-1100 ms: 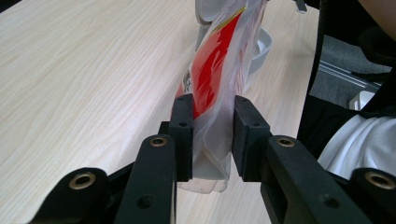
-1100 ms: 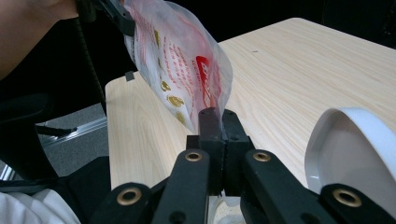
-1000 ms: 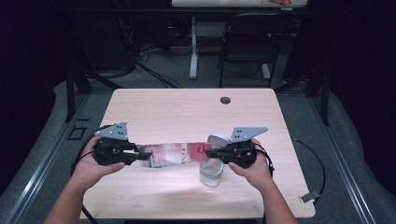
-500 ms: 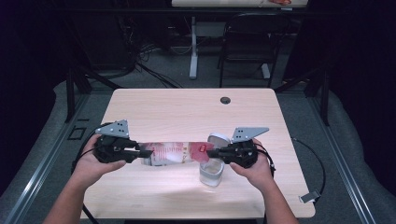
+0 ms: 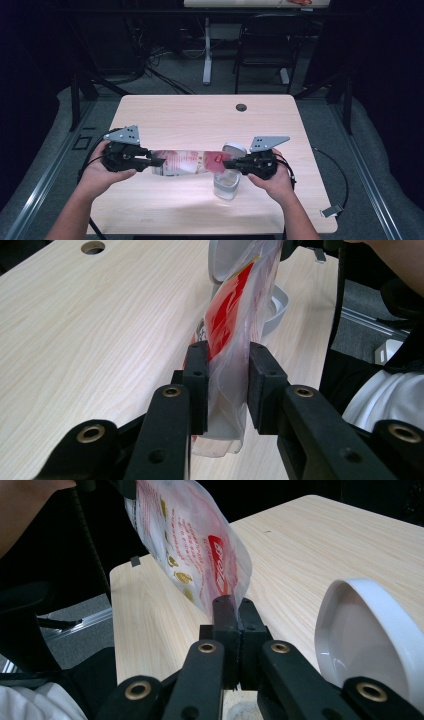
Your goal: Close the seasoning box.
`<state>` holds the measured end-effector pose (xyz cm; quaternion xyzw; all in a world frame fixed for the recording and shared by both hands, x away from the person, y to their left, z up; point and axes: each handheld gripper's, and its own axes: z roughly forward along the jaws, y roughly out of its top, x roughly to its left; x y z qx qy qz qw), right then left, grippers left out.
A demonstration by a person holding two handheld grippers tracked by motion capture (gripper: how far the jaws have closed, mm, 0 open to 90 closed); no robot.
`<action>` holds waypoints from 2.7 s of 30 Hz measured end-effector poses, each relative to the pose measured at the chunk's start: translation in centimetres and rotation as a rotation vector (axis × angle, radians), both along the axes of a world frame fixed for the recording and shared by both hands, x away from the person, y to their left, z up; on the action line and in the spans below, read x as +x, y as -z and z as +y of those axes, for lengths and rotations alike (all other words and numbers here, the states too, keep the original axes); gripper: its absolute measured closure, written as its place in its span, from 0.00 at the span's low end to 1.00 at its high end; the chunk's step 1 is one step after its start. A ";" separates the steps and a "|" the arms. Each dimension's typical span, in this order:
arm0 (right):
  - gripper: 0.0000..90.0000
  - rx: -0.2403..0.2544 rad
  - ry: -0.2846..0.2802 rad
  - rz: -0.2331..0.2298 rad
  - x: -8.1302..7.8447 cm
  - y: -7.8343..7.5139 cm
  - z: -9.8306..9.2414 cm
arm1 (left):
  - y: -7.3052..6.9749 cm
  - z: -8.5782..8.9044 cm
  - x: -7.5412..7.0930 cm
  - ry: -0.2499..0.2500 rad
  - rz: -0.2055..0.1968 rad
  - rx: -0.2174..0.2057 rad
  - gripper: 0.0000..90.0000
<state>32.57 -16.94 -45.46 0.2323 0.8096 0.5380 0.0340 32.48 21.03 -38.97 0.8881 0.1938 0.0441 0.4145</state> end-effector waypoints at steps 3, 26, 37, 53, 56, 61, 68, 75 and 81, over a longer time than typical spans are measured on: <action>1.00 0.001 0.005 0.000 0.0 0.1 -0.1 | -0.2 -0.2 0.1 0.000 -0.001 0.001 0.82; 0.99 -0.010 0.020 -0.001 0.0 0.1 -0.6 | -0.9 -0.9 0.2 0.014 -0.014 0.009 0.84; 0.95 -0.002 0.036 -0.012 -0.1 -0.3 -1.2 | -1.2 -1.0 0.3 0.017 -0.016 0.014 0.85; 0.99 0.005 0.041 -0.030 -0.4 -0.9 -1.9 | -1.6 -1.4 0.4 0.023 -0.016 0.018 0.85; 1.00 0.002 0.040 -0.029 -0.4 -0.9 -2.0 | -1.6 -1.4 0.4 0.023 -0.016 0.015 0.85; 1.00 0.003 0.039 -0.027 -0.3 -0.8 -2.1 | -1.8 -1.6 0.4 0.026 -0.017 0.017 0.85; 1.00 0.003 0.040 -0.023 -0.3 -0.8 -2.1 | -1.9 -1.6 0.5 0.025 -0.016 0.017 0.85; 1.00 0.003 0.040 -0.024 -0.3 -0.8 -2.1 | -1.8 -1.6 0.5 0.023 -0.016 0.013 0.85; 1.00 0.002 0.040 -0.022 -0.3 -0.8 -2.1 | -1.8 -1.7 0.5 0.023 -0.017 0.011 0.86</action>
